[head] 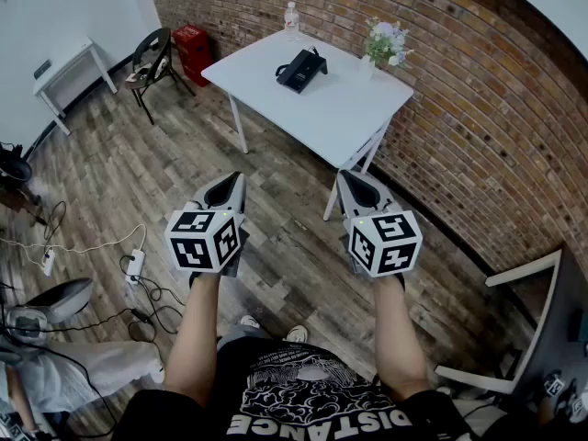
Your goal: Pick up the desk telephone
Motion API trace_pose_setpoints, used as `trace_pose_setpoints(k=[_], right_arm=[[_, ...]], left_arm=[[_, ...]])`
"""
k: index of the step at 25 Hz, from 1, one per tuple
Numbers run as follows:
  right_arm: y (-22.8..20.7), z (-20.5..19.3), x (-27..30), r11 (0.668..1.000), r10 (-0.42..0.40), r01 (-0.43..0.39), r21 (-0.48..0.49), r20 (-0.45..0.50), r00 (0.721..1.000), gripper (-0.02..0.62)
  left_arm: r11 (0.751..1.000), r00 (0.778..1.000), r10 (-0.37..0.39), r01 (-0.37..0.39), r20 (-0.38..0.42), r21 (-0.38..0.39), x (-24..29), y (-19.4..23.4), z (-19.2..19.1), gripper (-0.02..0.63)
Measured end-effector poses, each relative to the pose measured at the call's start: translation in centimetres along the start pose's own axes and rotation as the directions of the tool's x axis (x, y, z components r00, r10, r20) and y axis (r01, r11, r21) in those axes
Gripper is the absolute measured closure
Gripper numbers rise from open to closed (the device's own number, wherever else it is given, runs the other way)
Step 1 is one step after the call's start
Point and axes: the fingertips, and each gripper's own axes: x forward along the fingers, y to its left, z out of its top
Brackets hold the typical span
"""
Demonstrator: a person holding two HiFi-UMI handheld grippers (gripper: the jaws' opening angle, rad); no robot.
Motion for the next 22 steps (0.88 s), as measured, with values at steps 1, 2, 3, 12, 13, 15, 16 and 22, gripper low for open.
trace_pose_setpoints(k=[1,2,3,12,13,15,16,22], right_arm=[[-0.1,0.1,0.0,1.000,0.002,-0.002,0.002,0.005,1.000,0.593],[-0.2,0.1,0.0,1.000,0.003,-0.003,0.005,0.008,1.000,0.593],[-0.2,0.0,0.0,1.000,0.005,-0.005,0.008,0.010,1.000,0.592],[-0.9,-0.8,1.7,1.000,0.014,-0.014,0.007,-0.015,1.000,0.592],[-1.0,-0.9,2.2,1.000,0.016,-0.016,0.007,-0.018,1.000,0.592],[-1.0,-1.0,3.3,1.000,0.019,-0.019,0.006,-0.026,0.999,0.592],[-1.1,-1.0,3.9,1.000,0.018,-0.018,0.005,-0.030,0.999,0.592],[-1.7,-0.6,8.4,1.000,0.003,-0.003,0.002,-0.049,0.999,0.590]], left_arm=[[1.000,1.000,-0.002,0.002,-0.003,0.003,0.1,-0.2,0.0,0.600],[1.000,1.000,-0.004,0.004,-0.007,0.006,0.3,-0.4,-0.1,0.600],[1.000,1.000,-0.006,0.006,-0.011,0.010,0.4,-0.5,-0.1,0.600],[1.000,1.000,-0.022,0.022,-0.022,0.013,2.4,0.1,-0.3,0.599],[1.000,0.999,-0.026,0.026,-0.021,0.010,2.8,0.4,-0.3,0.598],[0.999,0.999,-0.032,0.032,-0.019,0.004,3.6,1.2,-0.2,0.598],[0.999,0.999,-0.035,0.035,-0.018,0.001,4.1,1.6,-0.1,0.598],[0.998,0.998,-0.066,0.066,-0.014,-0.018,7.6,4.9,1.0,0.596]])
